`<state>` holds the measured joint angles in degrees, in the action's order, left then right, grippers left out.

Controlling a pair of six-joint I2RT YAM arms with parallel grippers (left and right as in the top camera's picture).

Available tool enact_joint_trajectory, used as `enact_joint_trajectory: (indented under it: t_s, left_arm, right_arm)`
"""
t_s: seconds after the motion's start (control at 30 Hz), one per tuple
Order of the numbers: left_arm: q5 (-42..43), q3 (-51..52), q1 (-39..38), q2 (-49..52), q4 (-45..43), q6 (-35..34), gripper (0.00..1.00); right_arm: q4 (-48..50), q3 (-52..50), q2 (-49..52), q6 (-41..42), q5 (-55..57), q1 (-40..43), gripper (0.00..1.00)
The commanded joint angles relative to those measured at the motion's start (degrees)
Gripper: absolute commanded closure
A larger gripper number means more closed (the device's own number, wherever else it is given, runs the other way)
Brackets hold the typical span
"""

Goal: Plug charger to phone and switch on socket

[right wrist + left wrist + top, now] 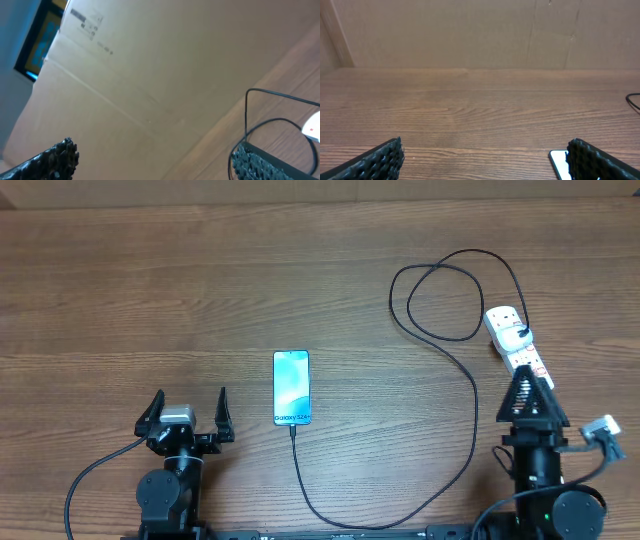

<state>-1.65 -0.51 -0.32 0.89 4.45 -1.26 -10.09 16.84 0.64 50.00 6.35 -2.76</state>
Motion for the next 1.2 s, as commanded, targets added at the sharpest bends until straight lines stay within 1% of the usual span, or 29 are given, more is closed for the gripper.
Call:
enact_joint_trajectory:
  t_s: [0.0, 0.1, 0.27, 0.37, 0.43, 0.53, 0.63, 0.83, 0.97, 1.17]
  left_arm:
    - [0.7, 0.2, 0.3, -0.7, -0.2, 1.1, 0.00]
    - [0.7, 0.2, 0.3, -0.7, -0.1, 1.1, 0.00]
    - [0.7, 0.2, 0.3, -0.7, -0.1, 1.1, 0.00]
    - [0.7, 0.2, 0.3, -0.7, -0.2, 1.1, 0.00]
    - [0.7, 0.2, 0.3, -0.7, -0.2, 1.1, 0.00]
    - [0.7, 0.2, 0.3, -0.7, -0.2, 1.1, 0.00]
    - [0.7, 0.2, 0.3, -0.7, -0.2, 1.1, 0.00]
    - [0.7, 0.2, 0.3, -0.7, -0.1, 1.1, 0.00]
    - [0.7, 0.2, 0.3, -0.7, -0.1, 1.1, 0.01]
    - [0.7, 0.2, 0.3, -0.7, -0.1, 1.1, 0.00]
  right_arm:
    - [5.1, -4.2, -0.5, -2.4, 0.0, -1.3, 0.00]
    - [10.3, -8.5, -0.5, -2.4, 0.0, -1.5, 0.00]
    - [15.6, -14.1, -0.5, -2.7, 0.0, -1.5, 0.00]
    - [18.0, -16.5, -0.5, -5.7, 0.1, -1.5, 0.00]
    - [17.2, -16.4, -0.5, -8.9, 0.0, -1.5, 0.00]
    - [16.0, -16.4, -0.5, -16.9, 0.1, -1.5, 0.00]
    - [14.4, -16.4, -0.5, -22.6, 0.0, -1.5, 0.00]
    - [5.8, -16.4, -0.5, -31.8, -0.3, -1.4, 0.00]
    - [5.9, -16.4, -0.5, -32.3, -0.4, -0.6, 0.00]
    - [5.8, -16.4, -0.5, -33.0, -0.4, 3.0, 0.00]
